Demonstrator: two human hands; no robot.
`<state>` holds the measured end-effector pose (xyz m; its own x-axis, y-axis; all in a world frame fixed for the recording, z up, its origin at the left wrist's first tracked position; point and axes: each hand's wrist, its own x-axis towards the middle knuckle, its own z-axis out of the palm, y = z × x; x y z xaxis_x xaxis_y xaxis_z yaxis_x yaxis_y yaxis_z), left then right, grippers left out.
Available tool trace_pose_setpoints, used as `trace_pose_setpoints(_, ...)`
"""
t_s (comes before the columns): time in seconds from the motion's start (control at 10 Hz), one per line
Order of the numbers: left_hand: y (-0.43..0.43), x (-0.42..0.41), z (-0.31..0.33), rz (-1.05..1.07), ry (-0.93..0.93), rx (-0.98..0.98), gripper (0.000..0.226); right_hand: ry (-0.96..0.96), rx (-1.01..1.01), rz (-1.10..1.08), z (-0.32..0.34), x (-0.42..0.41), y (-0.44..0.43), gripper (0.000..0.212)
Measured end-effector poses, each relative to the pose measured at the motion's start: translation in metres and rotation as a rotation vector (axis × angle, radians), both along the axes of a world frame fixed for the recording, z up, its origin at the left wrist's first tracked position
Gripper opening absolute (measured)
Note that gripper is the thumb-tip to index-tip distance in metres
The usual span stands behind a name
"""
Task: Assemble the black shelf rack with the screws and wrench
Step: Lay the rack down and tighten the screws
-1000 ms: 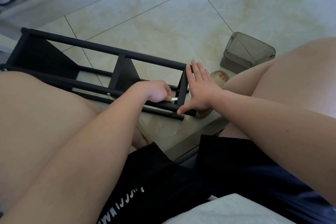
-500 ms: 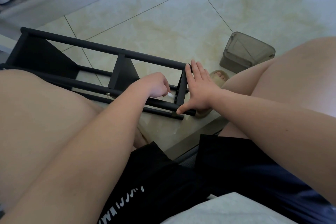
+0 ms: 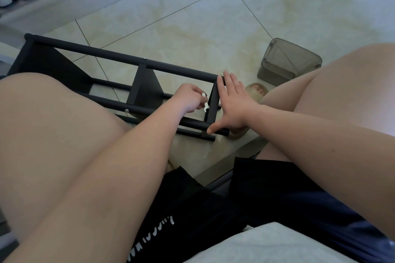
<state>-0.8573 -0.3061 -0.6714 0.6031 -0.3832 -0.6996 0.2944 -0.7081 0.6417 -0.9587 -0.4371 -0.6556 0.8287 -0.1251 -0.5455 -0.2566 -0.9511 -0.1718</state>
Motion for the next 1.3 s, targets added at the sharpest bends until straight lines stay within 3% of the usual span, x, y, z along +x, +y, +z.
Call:
trace_pose_setpoints(0.4, -0.0082, -0.0007, 0.0013, 0.104, 0.124, -0.02, 0.011, -0.003, 0.011, -0.006, -0.0019, 0.0001, -0.0008, 0.166)
trace_pose_setpoints(1.3, -0.0062, 0.0009, 0.0034, -0.039, 0.132, 0.068, 0.011, -0.005, 0.008, -0.005, -0.0011, -0.0001, 0.0, 0.165)
